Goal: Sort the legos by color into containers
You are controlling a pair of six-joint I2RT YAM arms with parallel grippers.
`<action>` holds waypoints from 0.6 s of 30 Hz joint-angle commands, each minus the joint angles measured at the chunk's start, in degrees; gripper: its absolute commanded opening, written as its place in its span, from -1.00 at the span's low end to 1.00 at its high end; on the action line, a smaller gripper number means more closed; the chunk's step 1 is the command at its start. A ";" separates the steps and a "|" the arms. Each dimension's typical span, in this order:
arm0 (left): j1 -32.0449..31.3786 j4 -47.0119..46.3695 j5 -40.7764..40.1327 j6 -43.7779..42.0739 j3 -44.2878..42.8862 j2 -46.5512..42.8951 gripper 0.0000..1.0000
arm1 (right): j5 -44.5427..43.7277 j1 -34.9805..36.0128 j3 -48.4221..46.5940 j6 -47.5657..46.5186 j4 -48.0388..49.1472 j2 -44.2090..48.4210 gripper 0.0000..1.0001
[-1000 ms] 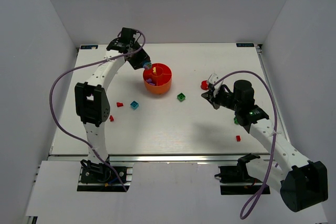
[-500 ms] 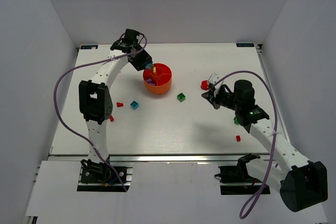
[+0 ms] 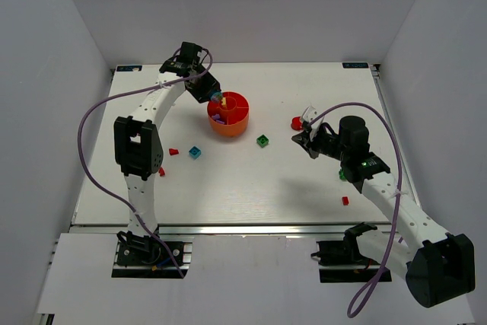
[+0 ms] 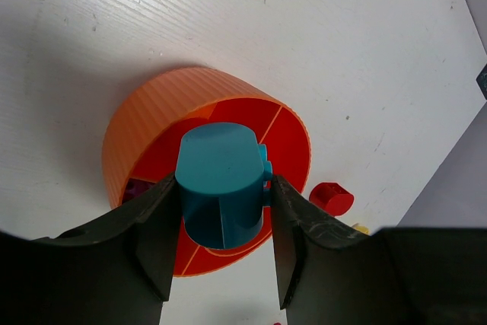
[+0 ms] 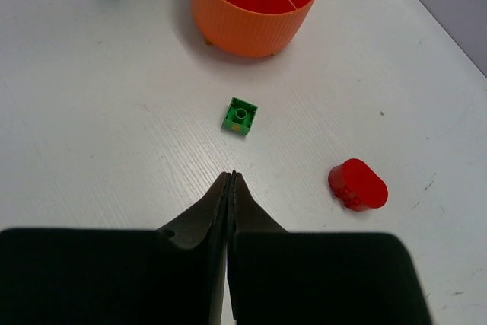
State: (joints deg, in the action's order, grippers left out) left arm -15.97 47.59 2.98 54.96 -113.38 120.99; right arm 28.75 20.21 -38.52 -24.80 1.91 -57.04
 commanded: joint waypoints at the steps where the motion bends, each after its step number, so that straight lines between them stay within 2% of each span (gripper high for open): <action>1: -0.21 -0.31 1.50 -0.38 -0.70 -0.84 -0.05 | 1.04 -0.43 0.11 0.28 2.04 1.22 -1.00; 4: -0.21 -0.31 1.85 -0.38 -0.70 -0.93 0.01 | 1.22 -0.43 0.20 0.19 2.04 1.23 -1.00; 5: -0.21 -0.48 1.85 -0.47 -0.70 -1.02 0.16 | 1.22 -0.43 0.12 0.27 2.04 1.23 -1.00; 16: -0.21 -0.40 2.64 -0.82 -0.87 -1.19 0.24 | 1.39 -0.61 0.20 0.27 2.04 1.31 -1.00; 17: -0.21 -0.22 2.64 -0.82 -0.87 -1.19 0.51 | 1.48 -0.61 0.20 0.19 2.04 1.31 -1.00; 18: -0.21 -0.22 2.47 -0.82 -0.87 -1.19 0.55 | 1.39 -0.69 0.20 0.19 1.96 1.31 -1.00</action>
State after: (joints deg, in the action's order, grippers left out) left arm -15.97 47.59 4.99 54.33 -113.38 121.01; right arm 29.06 19.88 -38.52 -24.80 1.91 -57.01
